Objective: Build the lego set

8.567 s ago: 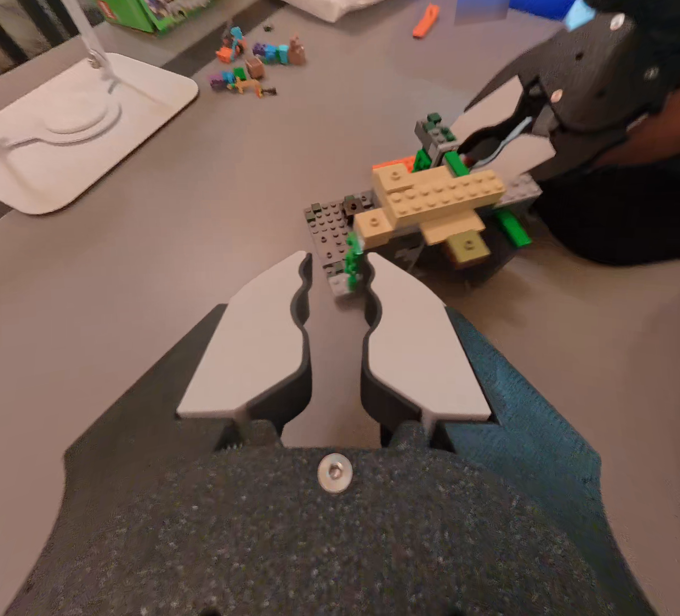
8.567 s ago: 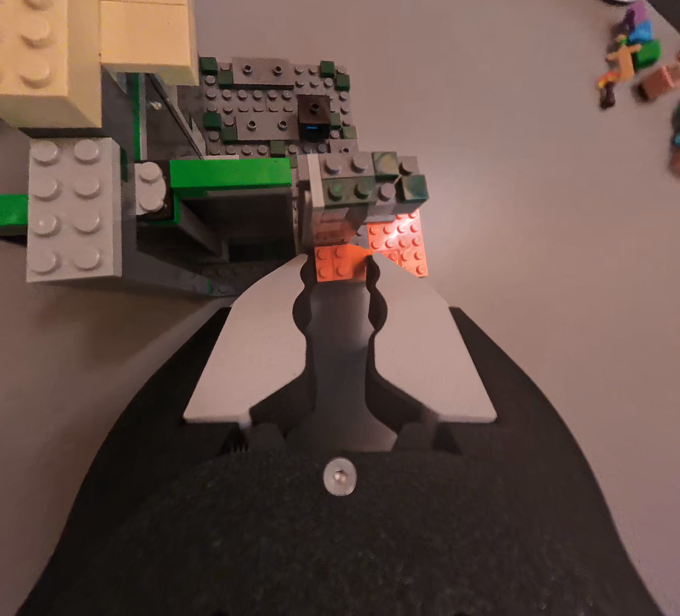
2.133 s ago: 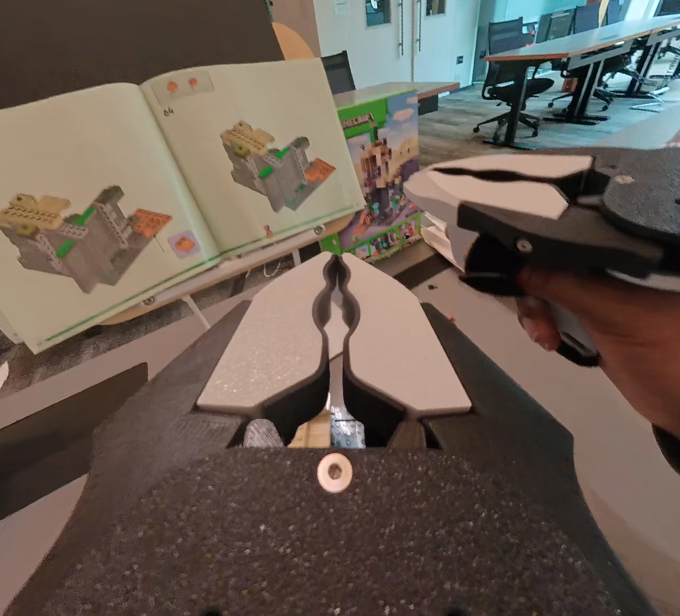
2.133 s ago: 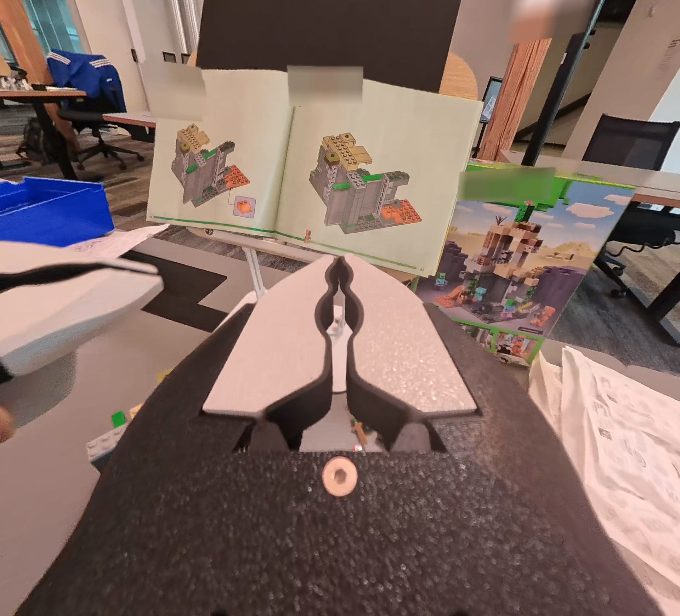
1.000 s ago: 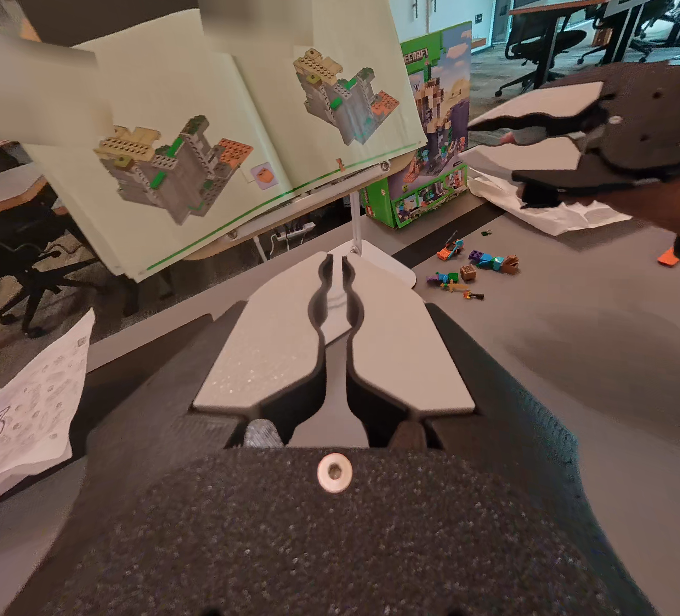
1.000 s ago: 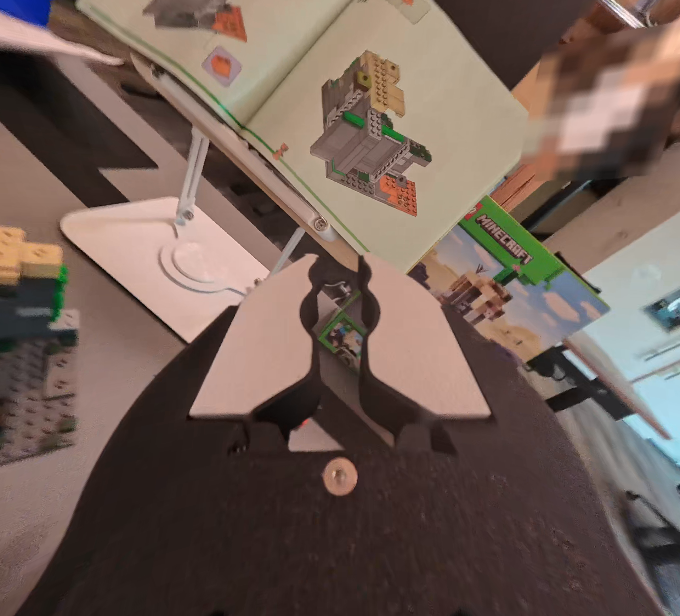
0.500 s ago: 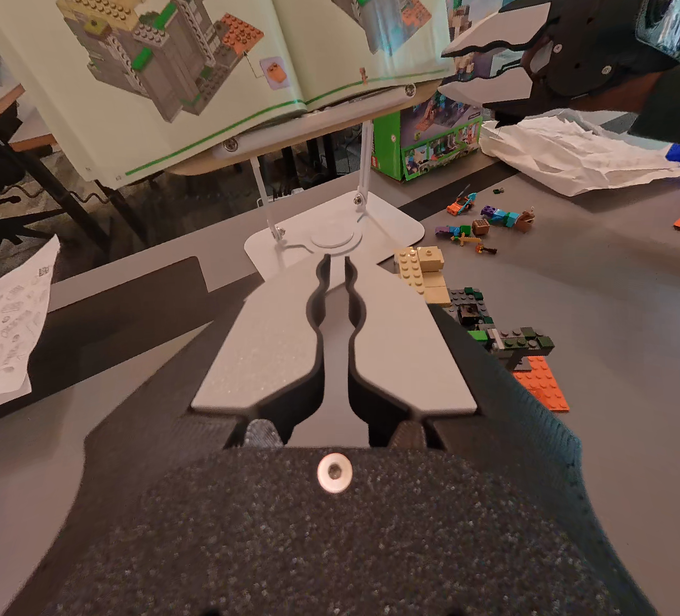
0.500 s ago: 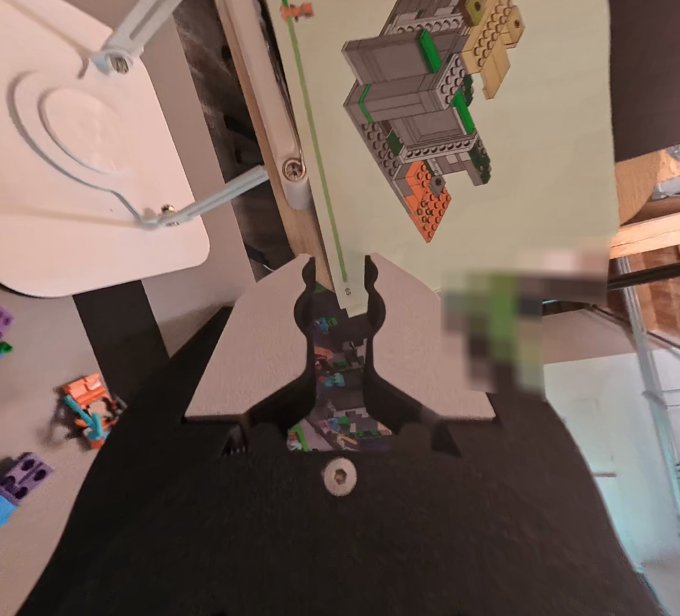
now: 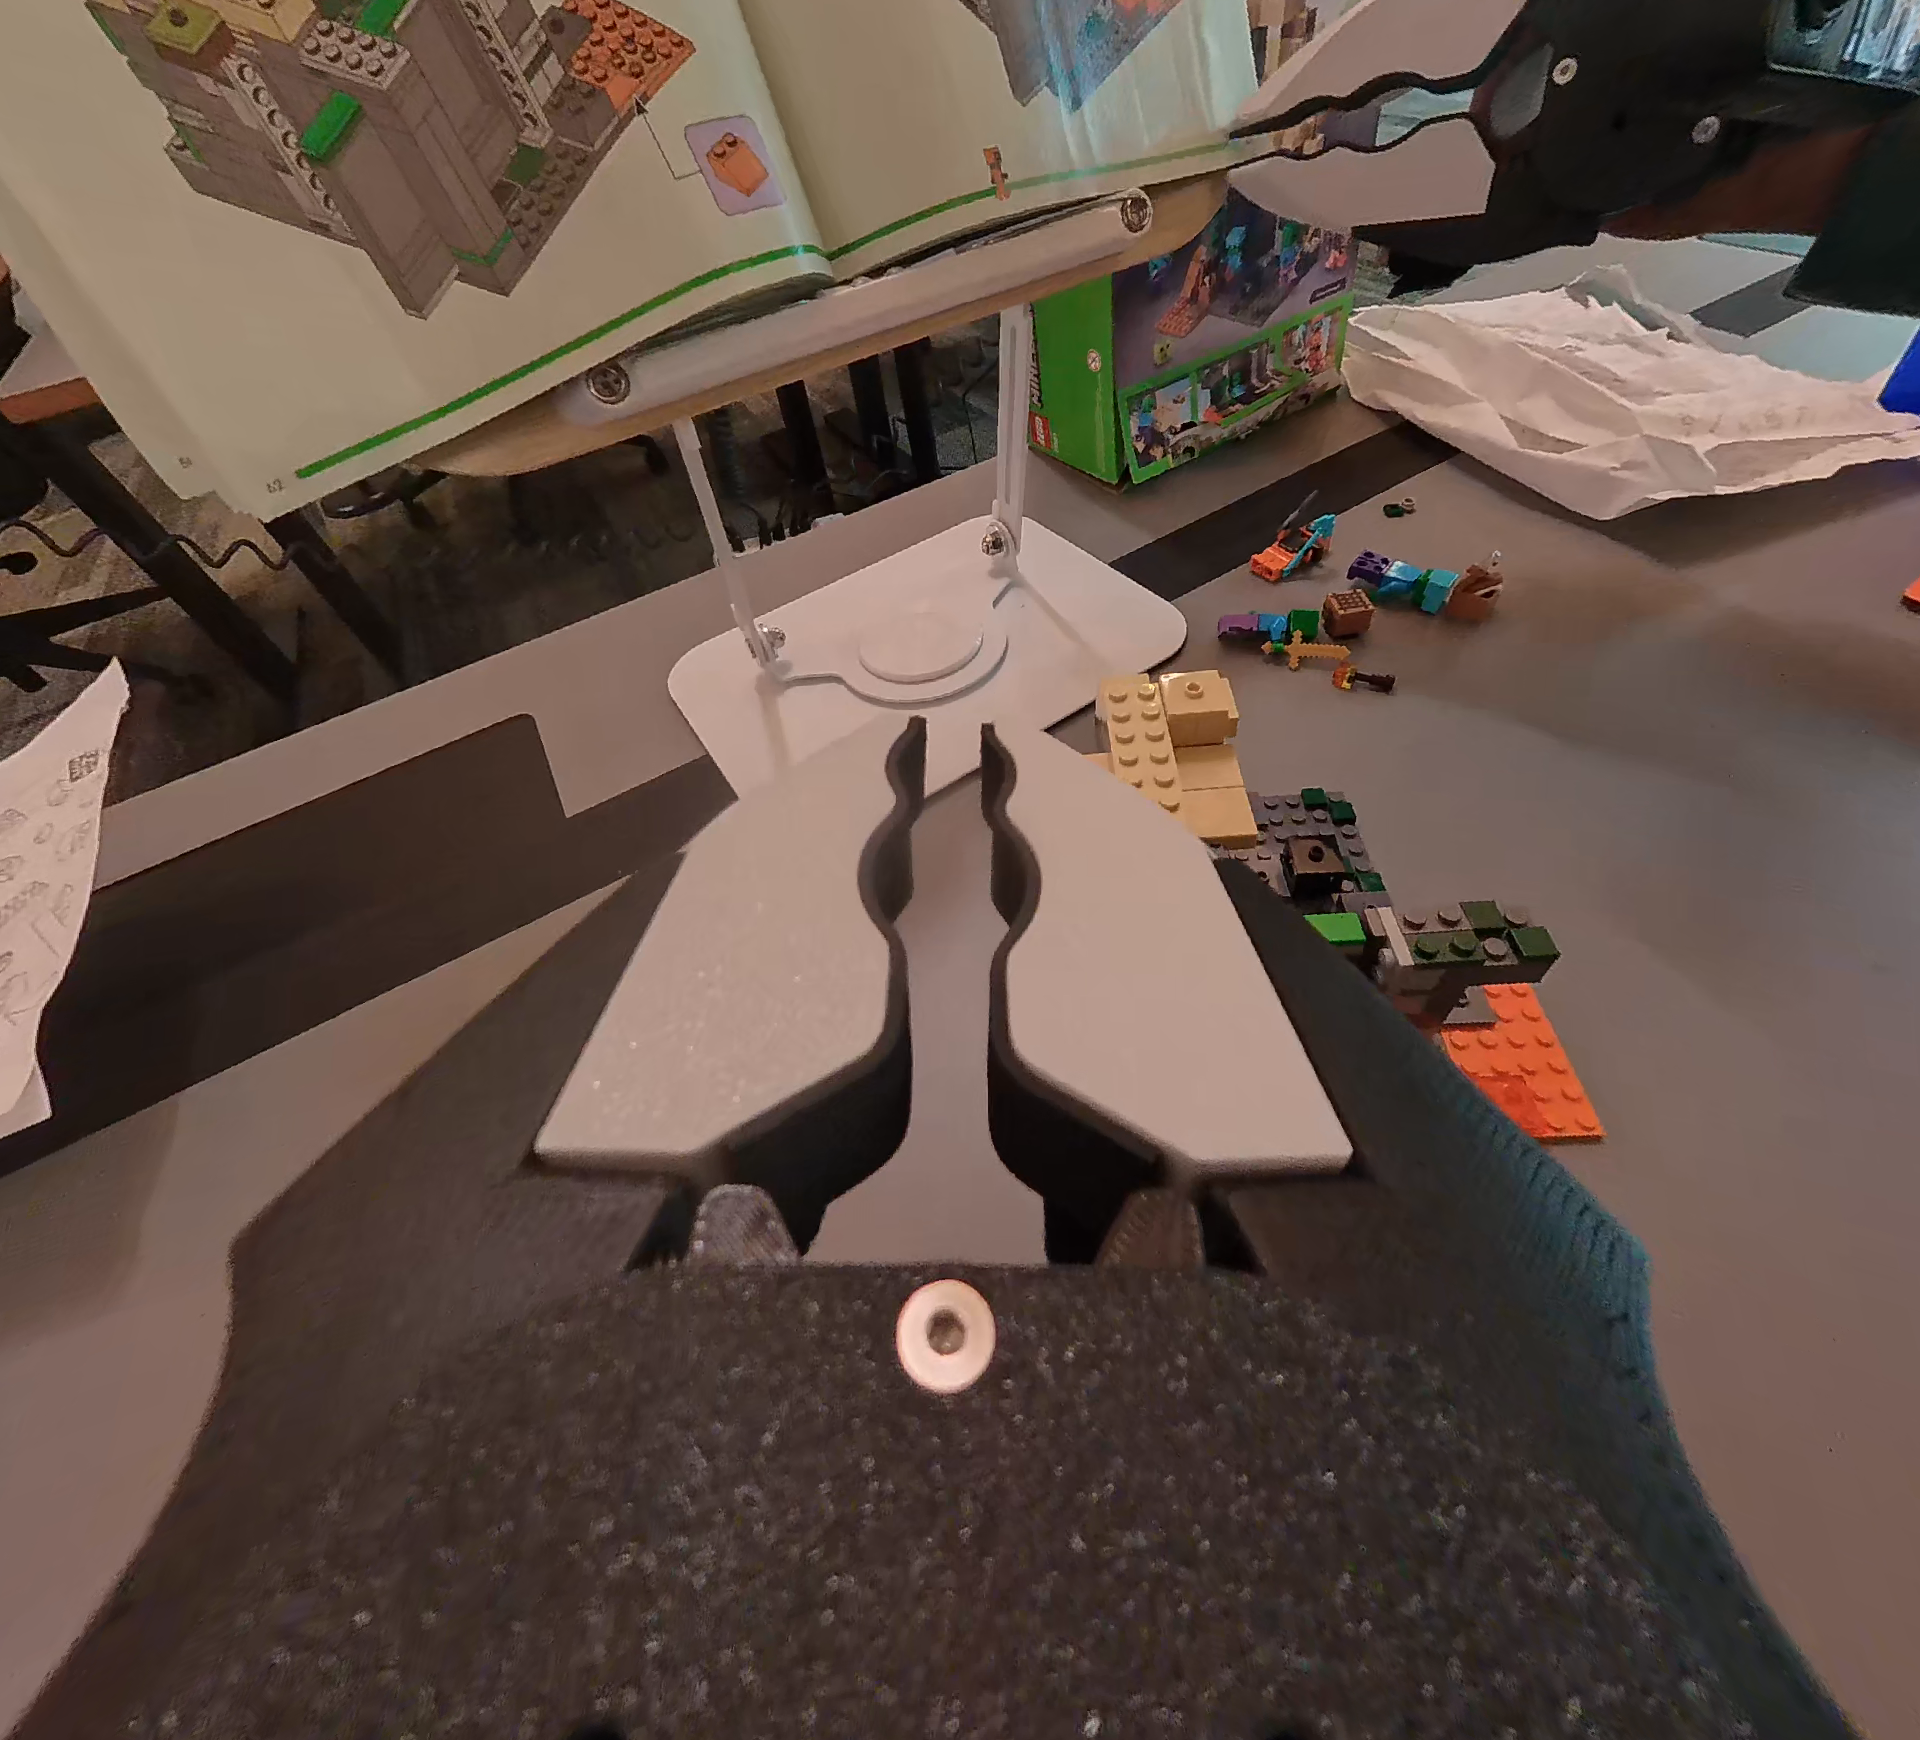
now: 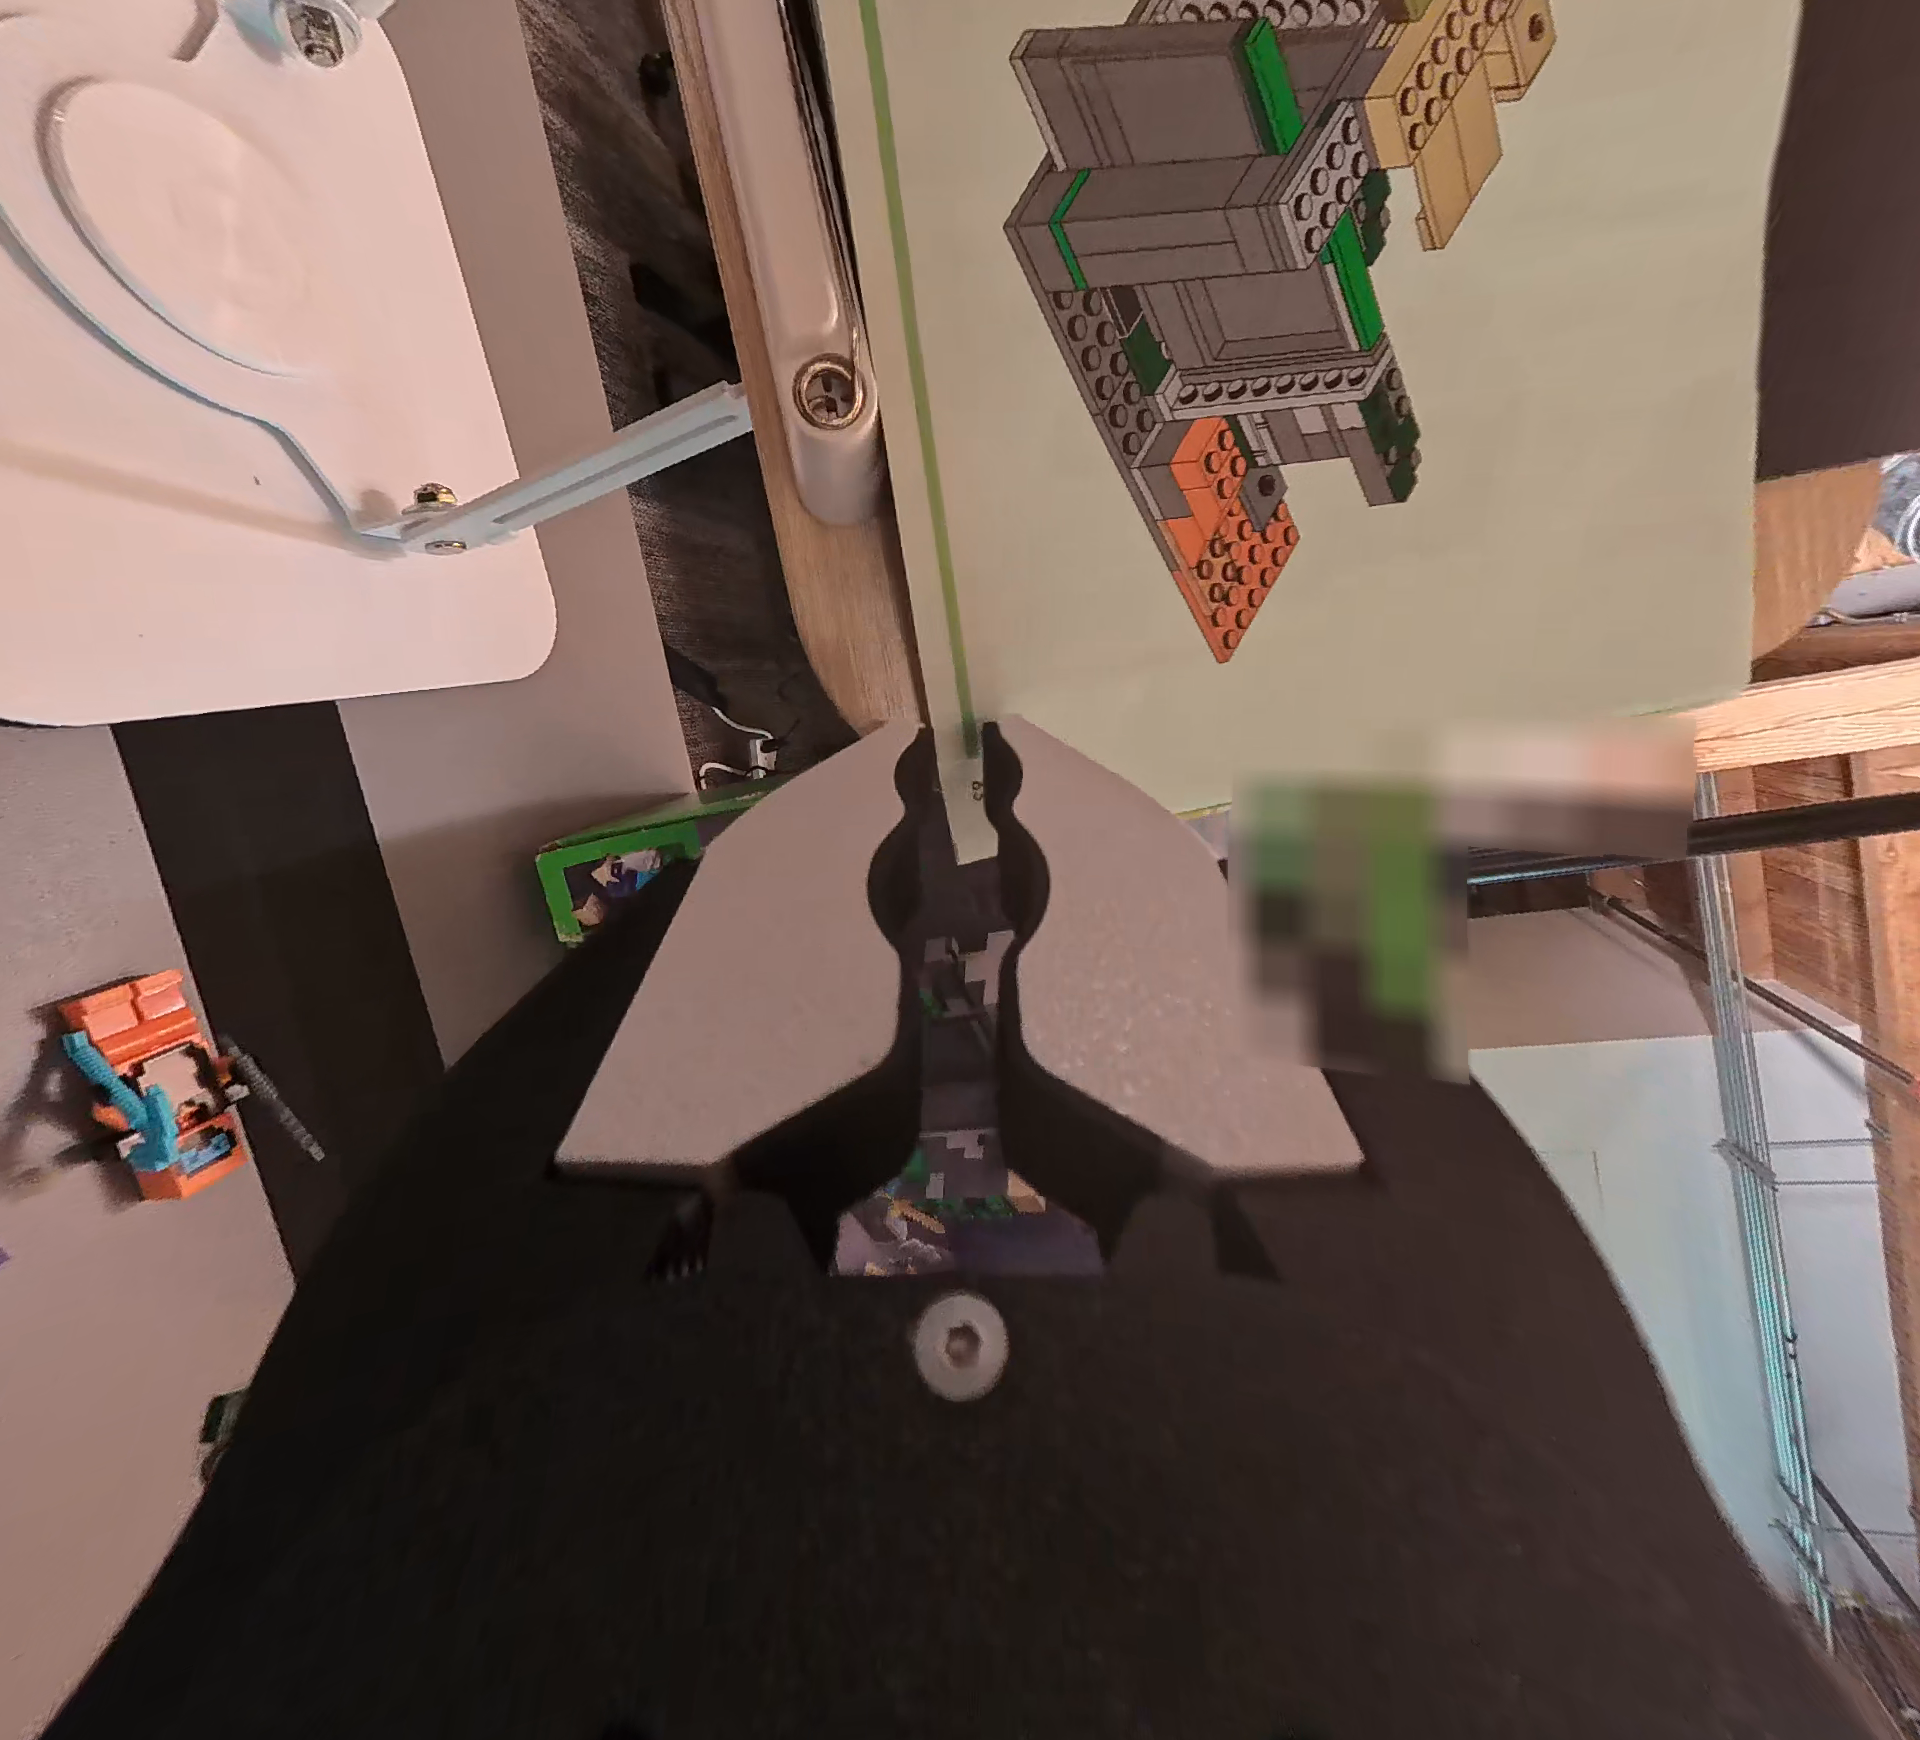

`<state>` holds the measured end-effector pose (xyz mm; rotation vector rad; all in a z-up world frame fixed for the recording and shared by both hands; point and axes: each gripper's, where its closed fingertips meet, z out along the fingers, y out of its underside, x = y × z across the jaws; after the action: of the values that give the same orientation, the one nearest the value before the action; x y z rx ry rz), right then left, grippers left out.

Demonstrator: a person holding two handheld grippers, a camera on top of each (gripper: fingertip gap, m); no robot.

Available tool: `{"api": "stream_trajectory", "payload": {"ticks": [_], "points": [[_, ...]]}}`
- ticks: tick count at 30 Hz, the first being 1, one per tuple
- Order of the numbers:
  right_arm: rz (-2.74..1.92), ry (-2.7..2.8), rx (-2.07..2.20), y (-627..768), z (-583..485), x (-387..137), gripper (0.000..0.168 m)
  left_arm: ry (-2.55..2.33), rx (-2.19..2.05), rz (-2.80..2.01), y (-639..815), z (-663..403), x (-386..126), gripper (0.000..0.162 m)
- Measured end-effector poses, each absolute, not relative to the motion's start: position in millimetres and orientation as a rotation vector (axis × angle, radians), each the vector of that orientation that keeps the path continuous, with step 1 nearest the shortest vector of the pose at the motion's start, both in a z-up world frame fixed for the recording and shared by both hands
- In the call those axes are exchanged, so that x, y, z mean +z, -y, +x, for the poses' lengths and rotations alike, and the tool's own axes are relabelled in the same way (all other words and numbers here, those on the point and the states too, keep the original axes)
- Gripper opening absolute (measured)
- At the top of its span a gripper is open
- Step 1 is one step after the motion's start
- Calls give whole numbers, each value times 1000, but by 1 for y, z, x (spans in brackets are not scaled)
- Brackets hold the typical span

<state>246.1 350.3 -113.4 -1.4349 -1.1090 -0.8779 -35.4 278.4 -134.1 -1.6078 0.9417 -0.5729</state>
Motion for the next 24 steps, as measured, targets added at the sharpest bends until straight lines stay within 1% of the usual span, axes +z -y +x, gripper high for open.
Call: {"api": "stream_trajectory", "payload": {"ticks": [10, 19, 24], "points": [[-1452, 1125, -874, -345, 248, -113, 0, -945, -575, -1609, -278, -35, -135, 10], [-1467, 1133, -835, -338, 245, -111, 0, -960, -578, -1614, -276, -34, -138, 11], [-1527, 1116, -690, -331, 243, -108, 0, -970, -584, -1610, -274, -33, -139, 11]]}}
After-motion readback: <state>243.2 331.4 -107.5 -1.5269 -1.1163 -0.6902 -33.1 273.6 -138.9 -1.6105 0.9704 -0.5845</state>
